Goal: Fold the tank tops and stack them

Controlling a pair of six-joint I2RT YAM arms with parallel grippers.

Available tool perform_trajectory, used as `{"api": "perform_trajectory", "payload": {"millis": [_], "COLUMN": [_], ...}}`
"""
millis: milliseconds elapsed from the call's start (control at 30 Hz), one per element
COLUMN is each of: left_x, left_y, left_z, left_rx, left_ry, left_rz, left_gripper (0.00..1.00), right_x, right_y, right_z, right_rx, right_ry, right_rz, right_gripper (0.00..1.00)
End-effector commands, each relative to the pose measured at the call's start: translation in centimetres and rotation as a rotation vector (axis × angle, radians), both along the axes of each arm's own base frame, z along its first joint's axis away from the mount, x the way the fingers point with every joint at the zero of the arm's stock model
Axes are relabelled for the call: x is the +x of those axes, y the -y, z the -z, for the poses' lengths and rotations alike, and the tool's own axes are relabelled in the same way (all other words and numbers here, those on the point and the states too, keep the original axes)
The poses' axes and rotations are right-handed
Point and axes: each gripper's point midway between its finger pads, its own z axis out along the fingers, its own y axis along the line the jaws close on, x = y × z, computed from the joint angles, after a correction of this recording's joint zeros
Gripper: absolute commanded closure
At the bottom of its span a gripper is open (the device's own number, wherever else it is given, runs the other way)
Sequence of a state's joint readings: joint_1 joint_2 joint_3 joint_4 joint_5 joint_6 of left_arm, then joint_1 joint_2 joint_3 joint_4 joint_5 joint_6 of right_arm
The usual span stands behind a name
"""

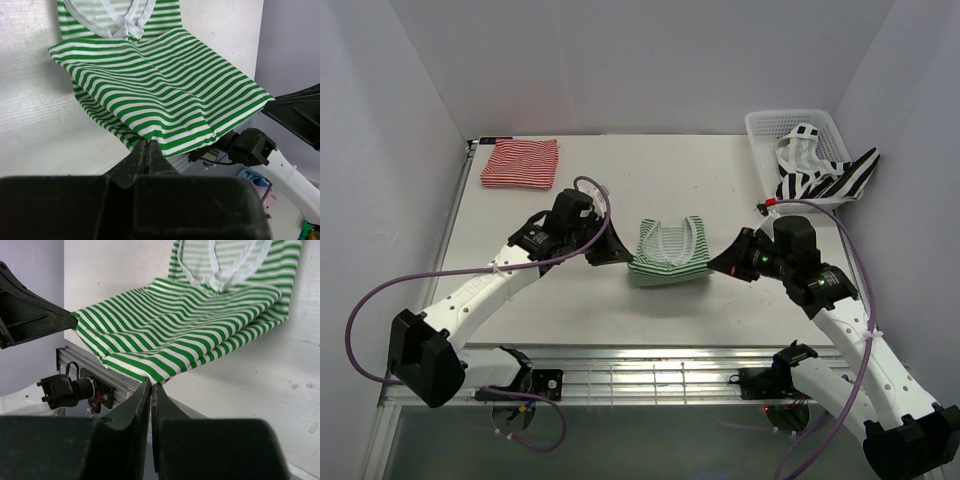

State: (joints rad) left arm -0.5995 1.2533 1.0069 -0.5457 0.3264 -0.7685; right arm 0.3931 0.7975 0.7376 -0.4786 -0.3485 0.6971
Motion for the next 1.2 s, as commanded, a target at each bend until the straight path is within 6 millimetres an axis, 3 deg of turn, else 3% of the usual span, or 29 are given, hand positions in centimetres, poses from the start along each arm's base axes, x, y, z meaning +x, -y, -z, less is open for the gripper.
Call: {"api": "perform_trajectory", "payload": {"millis": [0, 33, 133, 667, 933, 1167], "left_x": [1.0, 1.7, 3.3, 11.3, 15.5, 19.2], "left_y": [0.4, 0.5, 0.5, 1.3, 1.7, 1.7], "left_z": [-2.2, -2.5, -2.4, 0.7, 2.0, 3.6], "left_rx": [-0.007, -0.005, -0.004, -0.047, -0.019, 0.002], "left_ry": [0.026, 0.033, 0.029, 0.016, 0.032, 0.040], "left_rz": [-0.014, -0.024, -0.046, -0.086, -0.105, -0.129], "left_gripper": [1.00, 1.00, 1.00, 1.00, 1.00, 1.00], "right_x": [1.3, 1.7, 3.0, 10.2, 14.6, 17.8], "right_y": [0.3, 0.2, 0.1, 1.4, 2.1, 2.6], "right_z": [-2.1, -3.2, -3.7, -2.5, -3.4, -1.4], "right_rx": [-0.018, -0.016, -0.034, -0.004, -0.014, -0.018], "right_ry": [0.027, 0.051, 0.060, 0.060, 0.126, 0.104], "right_rz": [0.039, 0.040, 0.046, 0.104, 0.139, 0.137], "right_gripper": [0.92, 0.92, 0.92, 0.92, 0.92, 0.92]}}
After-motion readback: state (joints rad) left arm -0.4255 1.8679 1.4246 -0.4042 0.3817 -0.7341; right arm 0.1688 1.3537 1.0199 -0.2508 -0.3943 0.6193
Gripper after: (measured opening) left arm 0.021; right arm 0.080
